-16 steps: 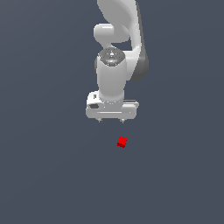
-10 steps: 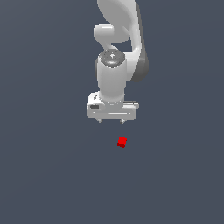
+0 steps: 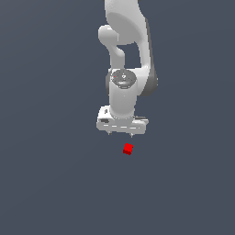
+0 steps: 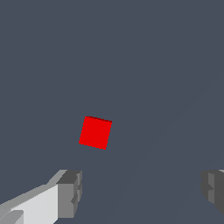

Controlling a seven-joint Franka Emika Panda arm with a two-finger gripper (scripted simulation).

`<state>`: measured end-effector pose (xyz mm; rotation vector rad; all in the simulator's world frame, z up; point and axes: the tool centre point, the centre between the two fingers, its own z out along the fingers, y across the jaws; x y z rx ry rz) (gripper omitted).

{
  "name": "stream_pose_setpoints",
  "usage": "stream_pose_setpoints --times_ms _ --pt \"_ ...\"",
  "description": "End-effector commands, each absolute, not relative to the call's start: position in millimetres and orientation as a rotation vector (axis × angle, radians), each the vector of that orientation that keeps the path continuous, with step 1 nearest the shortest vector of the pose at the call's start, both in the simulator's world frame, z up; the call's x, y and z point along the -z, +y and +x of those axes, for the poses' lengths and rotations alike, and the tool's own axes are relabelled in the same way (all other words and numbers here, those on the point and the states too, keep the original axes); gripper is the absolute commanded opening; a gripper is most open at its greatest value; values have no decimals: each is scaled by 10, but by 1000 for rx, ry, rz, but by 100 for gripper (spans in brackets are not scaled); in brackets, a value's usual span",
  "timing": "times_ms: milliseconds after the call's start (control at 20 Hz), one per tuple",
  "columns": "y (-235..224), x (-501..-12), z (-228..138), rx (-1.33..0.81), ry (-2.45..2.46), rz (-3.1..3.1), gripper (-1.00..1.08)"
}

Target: Pick up the red cube and move it to a goal position.

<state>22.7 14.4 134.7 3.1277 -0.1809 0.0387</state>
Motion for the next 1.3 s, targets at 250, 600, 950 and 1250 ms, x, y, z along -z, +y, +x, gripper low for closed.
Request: stream_pose_setpoints --times_ms 250,600,950,1250 --pt "366 -739 321 -18 -366 3115 100" --pt "506 -343 410 -5 -489 3101 100" --pt "558 -191 454 0 -537 3095 100" --pt "552 -199 459 0 -536 3096 -100"
